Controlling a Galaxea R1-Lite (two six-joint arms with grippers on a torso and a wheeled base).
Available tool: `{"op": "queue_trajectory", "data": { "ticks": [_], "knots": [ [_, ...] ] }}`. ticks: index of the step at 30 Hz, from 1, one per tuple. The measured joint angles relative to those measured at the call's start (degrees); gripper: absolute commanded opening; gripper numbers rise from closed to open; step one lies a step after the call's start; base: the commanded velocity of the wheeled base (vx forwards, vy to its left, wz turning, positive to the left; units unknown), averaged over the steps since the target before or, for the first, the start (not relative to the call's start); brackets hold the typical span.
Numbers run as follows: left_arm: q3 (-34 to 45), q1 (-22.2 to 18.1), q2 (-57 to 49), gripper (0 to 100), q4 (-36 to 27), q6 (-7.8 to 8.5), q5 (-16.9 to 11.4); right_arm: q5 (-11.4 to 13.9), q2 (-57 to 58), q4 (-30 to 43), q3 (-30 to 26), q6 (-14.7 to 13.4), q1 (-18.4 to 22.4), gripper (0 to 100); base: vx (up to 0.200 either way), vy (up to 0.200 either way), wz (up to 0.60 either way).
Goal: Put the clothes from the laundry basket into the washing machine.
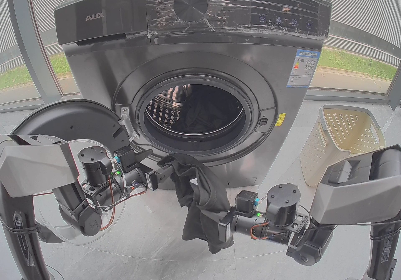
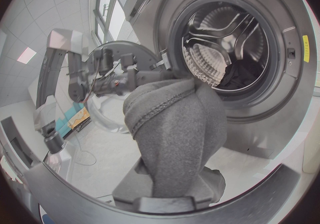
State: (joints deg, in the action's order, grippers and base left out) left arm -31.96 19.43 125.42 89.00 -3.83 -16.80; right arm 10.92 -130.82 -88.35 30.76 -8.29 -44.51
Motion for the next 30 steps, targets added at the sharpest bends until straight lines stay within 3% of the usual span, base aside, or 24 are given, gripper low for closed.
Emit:
{"op": "queue_trajectory", "data": {
  "ticks": [9,13,17,24,30],
  "knots": [
    [1.9,0.0,1.0,100,0.0,0.04,-0.4,-0.3,0.5,3.3,7.8,-0.7,7.7,0,0.000,0.000,0.00],
    [2.4,-0.5,1.2,100,0.0,-0.24,-0.6,-2.7,0.3,4.2,10.5,-0.7,9.7,0,0.000,0.000,0.00],
    [2.9,-0.8,1.4,100,0.0,-0.18,-1.0,-3.2,0.3,4.9,12.2,-0.7,10.1,0,0.000,0.000,0.00],
    [3.8,1.0,1.5,100,0.0,-2.16,-2.1,-3.4,0.8,8.0,15.5,-0.7,8.3,0,0.000,0.000,0.00],
    [5.0,3.9,1.3,100,0.0,-2.29,-2.2,-3.5,1.3,8.6,17.8,-0.7,6.7,0,0.000,0.000,0.00]
  ]
}}
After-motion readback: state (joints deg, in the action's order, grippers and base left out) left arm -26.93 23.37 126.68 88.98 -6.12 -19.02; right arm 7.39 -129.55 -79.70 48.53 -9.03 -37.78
